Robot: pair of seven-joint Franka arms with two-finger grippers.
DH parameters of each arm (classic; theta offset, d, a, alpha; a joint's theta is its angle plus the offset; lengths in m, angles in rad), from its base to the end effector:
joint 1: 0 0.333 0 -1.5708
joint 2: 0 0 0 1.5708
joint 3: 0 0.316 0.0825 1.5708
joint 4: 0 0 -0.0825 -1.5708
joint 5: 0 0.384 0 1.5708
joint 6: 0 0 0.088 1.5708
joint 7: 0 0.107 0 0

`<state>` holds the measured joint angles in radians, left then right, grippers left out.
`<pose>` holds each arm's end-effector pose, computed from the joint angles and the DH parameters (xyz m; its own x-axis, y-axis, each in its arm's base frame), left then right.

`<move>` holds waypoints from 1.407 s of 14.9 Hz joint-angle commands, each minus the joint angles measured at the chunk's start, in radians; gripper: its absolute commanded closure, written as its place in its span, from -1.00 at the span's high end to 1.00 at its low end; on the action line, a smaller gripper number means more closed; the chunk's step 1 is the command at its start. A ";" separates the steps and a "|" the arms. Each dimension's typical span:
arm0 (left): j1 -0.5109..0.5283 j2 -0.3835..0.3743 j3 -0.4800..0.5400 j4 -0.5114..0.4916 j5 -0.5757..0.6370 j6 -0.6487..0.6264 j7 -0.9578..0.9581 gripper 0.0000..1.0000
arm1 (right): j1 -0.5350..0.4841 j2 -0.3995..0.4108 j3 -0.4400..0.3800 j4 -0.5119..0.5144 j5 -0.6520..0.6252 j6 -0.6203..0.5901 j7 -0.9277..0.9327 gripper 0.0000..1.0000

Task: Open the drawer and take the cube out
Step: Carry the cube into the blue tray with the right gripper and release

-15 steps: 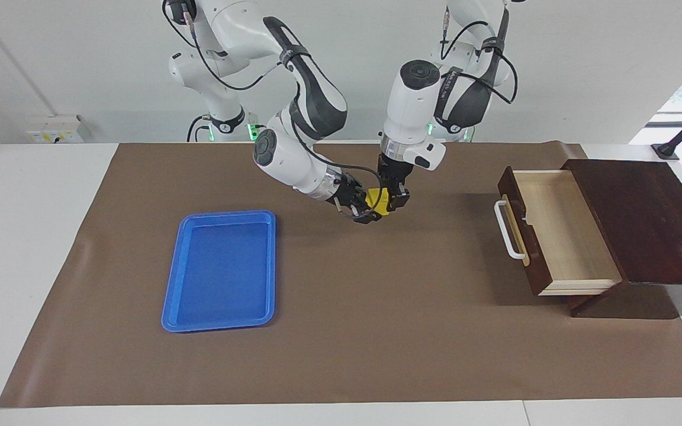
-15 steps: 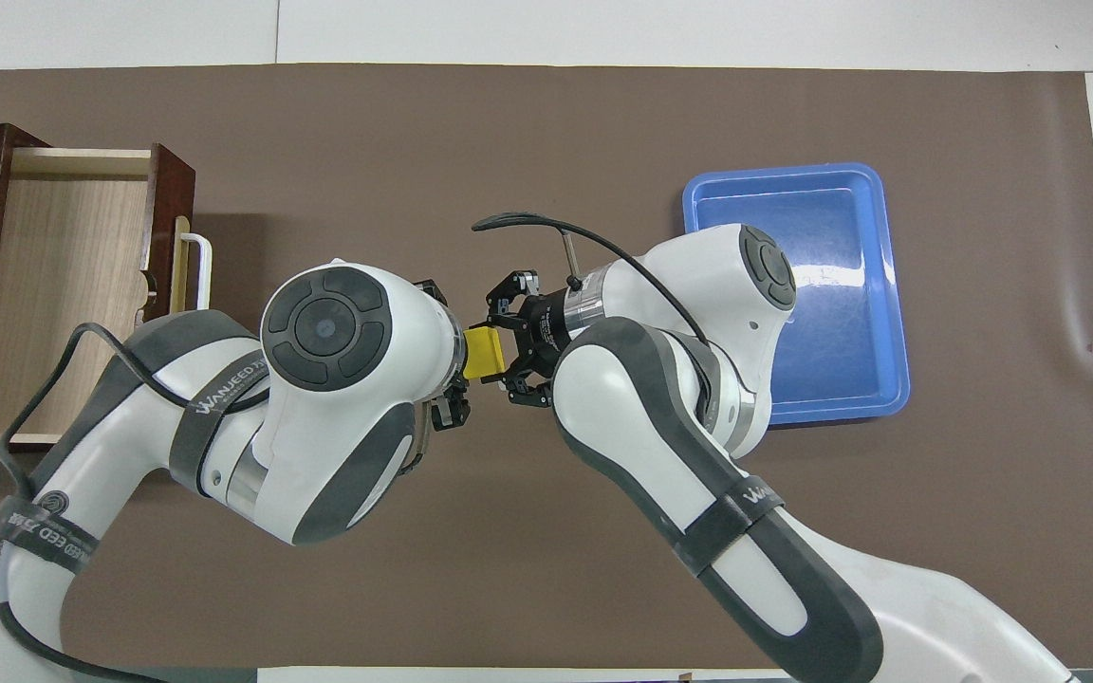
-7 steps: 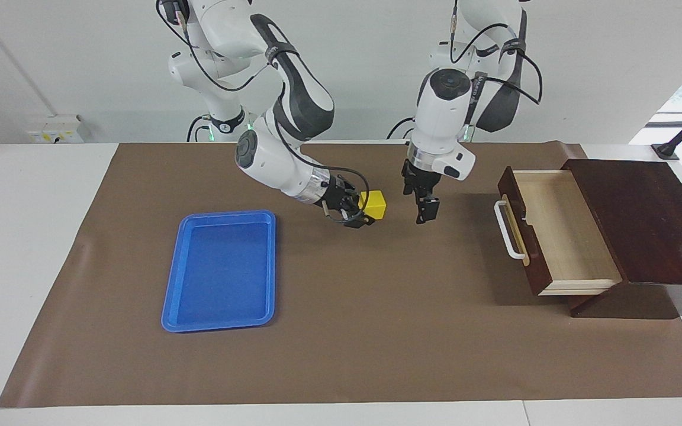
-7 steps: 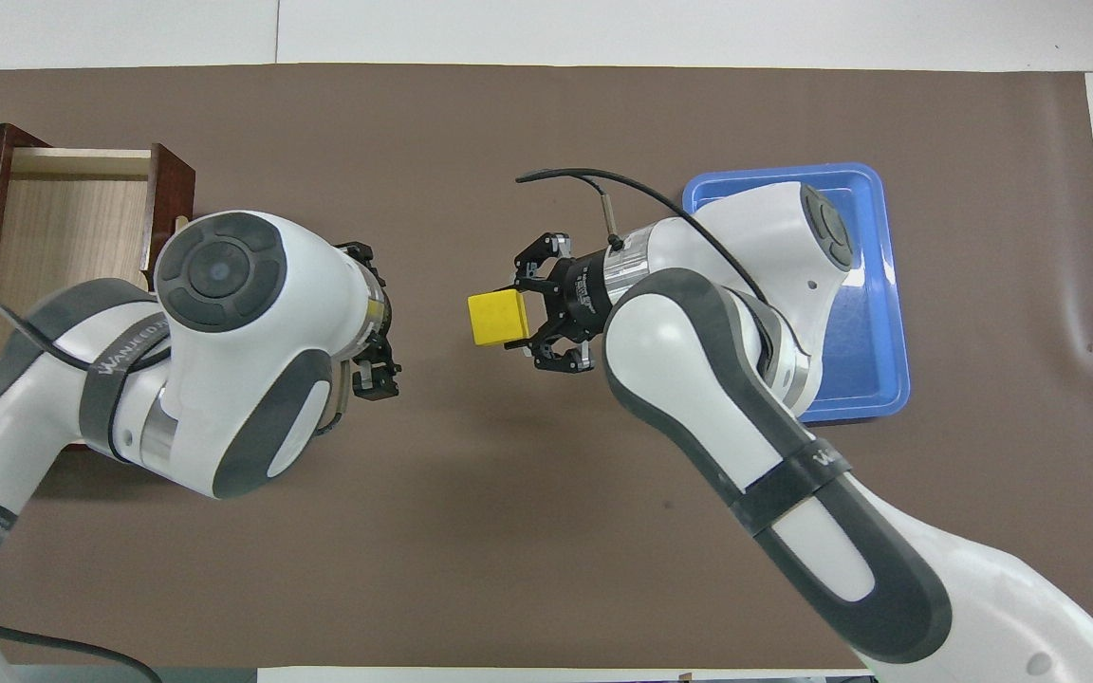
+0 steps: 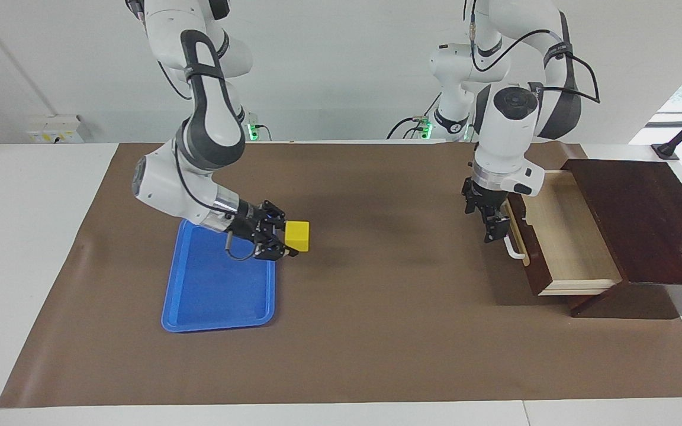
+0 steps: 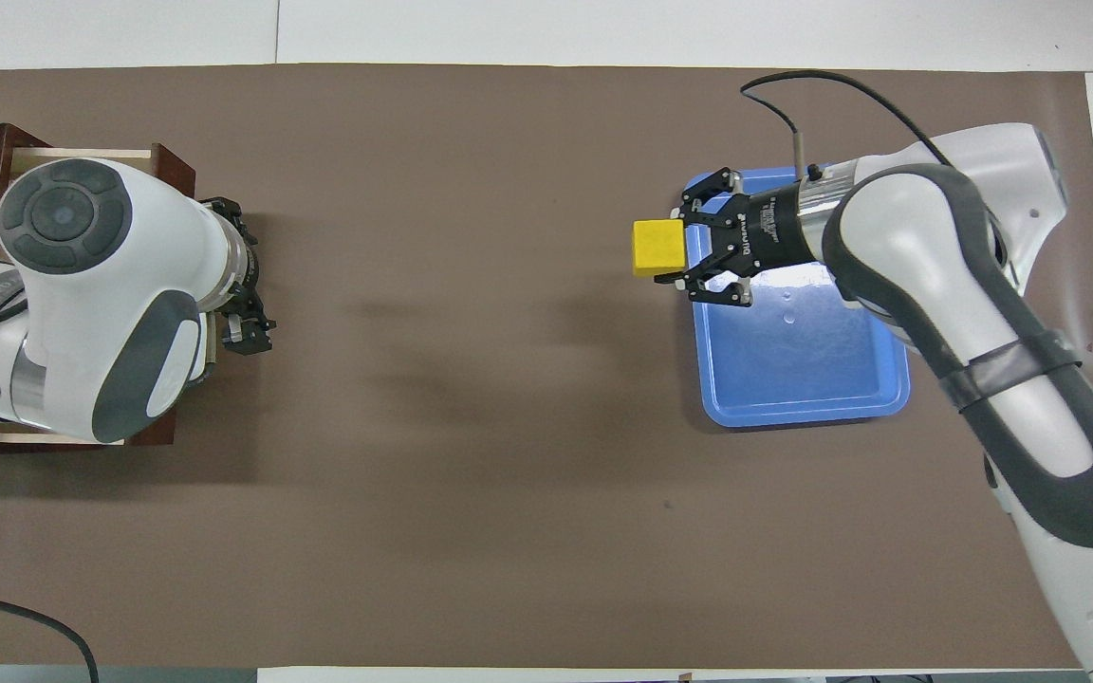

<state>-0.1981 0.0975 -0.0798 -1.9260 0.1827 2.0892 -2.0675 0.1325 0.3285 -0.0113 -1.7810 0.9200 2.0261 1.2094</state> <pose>0.5696 -0.1520 0.4456 -0.1396 0.9842 0.1087 0.9840 0.1257 0.1263 0.6320 0.1236 0.3846 0.0238 -0.6953 -0.7184 -0.9997 -0.0086 -0.0248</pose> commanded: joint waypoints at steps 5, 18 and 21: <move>0.154 0.008 -0.011 -0.019 0.032 0.026 0.242 1.00 | -0.161 0.035 0.004 -0.096 -0.024 -0.024 -0.241 -1.00; 0.365 0.010 -0.014 -0.019 0.075 0.046 0.498 1.00 | -0.226 0.030 -0.010 -0.290 -0.030 0.115 -0.481 1.00; 0.381 0.010 -0.012 -0.019 0.075 0.051 0.547 1.00 | -0.228 0.027 -0.010 -0.284 -0.030 0.105 -0.472 1.00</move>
<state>0.1502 0.1149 -0.0871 -1.9261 0.2325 2.1223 -1.5570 -0.0950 0.3848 -0.0226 -2.0339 0.9062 2.1148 0.7545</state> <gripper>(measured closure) 0.000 0.004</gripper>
